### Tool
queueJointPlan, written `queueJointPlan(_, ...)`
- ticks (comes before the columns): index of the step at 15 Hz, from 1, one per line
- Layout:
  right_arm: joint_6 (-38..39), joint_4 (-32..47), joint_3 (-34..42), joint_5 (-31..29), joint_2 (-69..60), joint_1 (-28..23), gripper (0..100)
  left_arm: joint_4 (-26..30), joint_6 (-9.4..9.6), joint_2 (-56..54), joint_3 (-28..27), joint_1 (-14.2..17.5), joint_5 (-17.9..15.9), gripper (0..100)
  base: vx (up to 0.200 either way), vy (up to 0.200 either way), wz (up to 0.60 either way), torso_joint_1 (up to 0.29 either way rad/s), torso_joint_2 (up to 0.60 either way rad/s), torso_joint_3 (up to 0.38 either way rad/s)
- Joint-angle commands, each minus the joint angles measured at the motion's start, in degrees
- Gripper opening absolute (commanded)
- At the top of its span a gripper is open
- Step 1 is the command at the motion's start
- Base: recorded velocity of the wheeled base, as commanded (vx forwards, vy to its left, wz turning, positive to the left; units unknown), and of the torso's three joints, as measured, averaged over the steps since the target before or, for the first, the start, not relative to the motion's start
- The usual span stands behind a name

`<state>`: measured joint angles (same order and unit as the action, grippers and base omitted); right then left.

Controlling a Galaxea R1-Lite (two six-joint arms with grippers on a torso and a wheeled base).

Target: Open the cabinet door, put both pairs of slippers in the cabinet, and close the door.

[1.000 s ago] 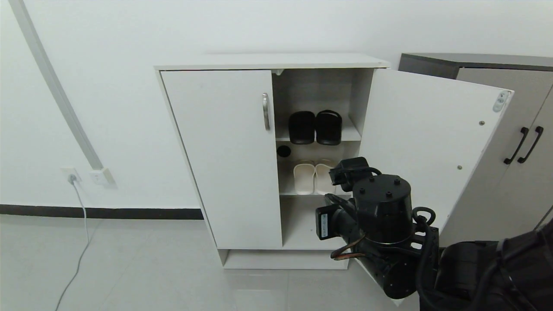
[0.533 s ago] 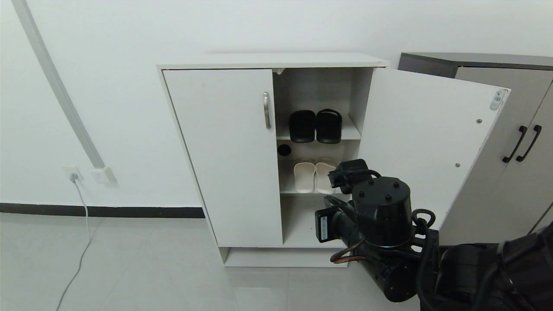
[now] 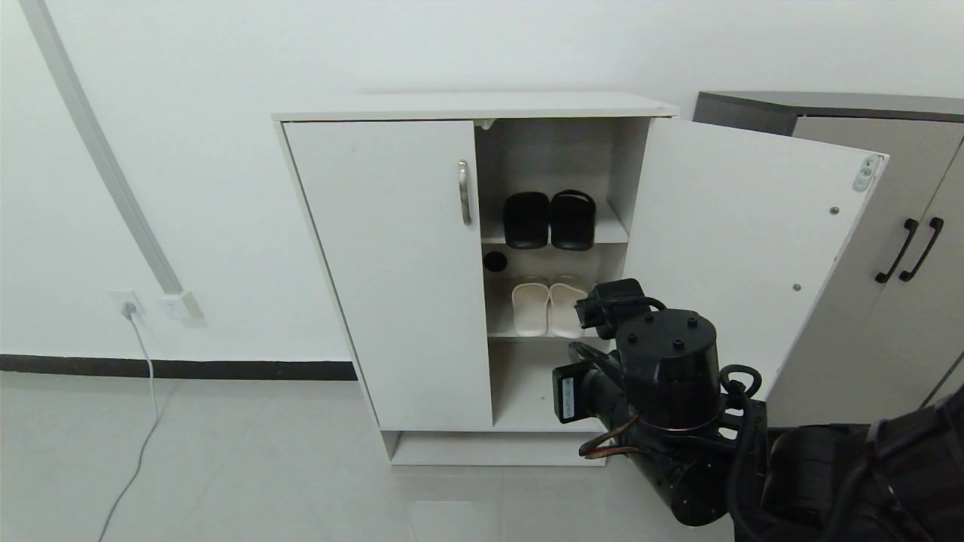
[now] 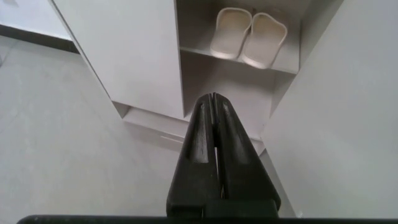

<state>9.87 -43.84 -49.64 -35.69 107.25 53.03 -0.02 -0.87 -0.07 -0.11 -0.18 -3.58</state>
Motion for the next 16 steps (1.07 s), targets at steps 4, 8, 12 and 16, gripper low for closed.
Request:
queueJointPlan(4,-0.8,0.0,0.1,-0.1,0.1,0.1,0,-0.1,-0.01,0.1,0.0,0.0,0.0,0,0.000,0.000,0.00,0.003,-0.04,-0.038)
queueJointPlan(8,-0.8,0.0,0.1,-0.1,0.1,0.0,0,0.0,-0.01,0.1,0.0,0.0,0.0,0,0.000,0.000,0.00,0.036,-0.32,-0.321)
queueJointPlan(12,-0.8,0.0,0.1,-0.3,0.1,0.0,0,-0.1,-0.01,0.1,-0.1,0.0,0.0,0,0.000,0.000,0.00,0.080,-0.46,-0.354)
queueJointPlan(16,-0.8,0.0,0.1,-0.3,0.1,0.0,0,-0.1,-0.01,0.1,0.0,0.0,0.0,0,0.000,0.000,0.00,0.127,-0.46,-0.338)
